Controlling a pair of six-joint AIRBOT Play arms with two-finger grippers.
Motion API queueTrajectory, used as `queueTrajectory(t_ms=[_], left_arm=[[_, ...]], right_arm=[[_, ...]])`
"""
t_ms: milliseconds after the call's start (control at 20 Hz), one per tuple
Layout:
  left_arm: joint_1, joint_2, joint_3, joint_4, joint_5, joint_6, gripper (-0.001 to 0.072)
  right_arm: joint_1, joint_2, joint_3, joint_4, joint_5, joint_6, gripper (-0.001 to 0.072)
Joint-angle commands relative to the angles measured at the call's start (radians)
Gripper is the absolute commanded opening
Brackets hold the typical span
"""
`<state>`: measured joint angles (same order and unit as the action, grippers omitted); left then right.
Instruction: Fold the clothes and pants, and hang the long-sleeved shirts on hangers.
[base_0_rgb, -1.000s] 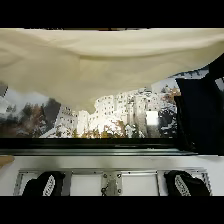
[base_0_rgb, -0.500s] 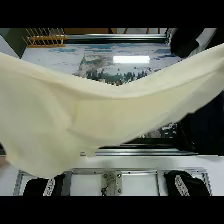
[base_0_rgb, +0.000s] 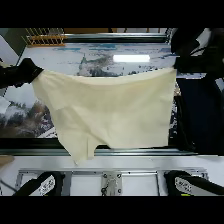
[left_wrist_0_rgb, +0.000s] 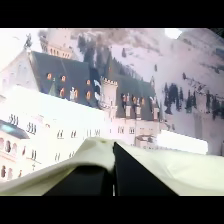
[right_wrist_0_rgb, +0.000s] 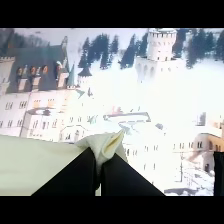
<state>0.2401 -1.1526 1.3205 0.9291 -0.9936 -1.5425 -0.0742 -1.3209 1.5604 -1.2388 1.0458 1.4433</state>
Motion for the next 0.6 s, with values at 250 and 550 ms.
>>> queueTrajectory(t_ms=[250, 550], left_arm=[[-0.052, -0.475, 0.281, -0.013, -0.026, -0.008, 0.0372], [0.036, -0.388, 0.267, 0.153, -0.217, 0.002, 0.0621]], right_arm=[[0.025, -0.256, 0.005, 0.080, -0.359, 0.064, 0.0676], [0.000, -0.116, -0.030, 0.073, -0.134, -0.005, 0.0498]])
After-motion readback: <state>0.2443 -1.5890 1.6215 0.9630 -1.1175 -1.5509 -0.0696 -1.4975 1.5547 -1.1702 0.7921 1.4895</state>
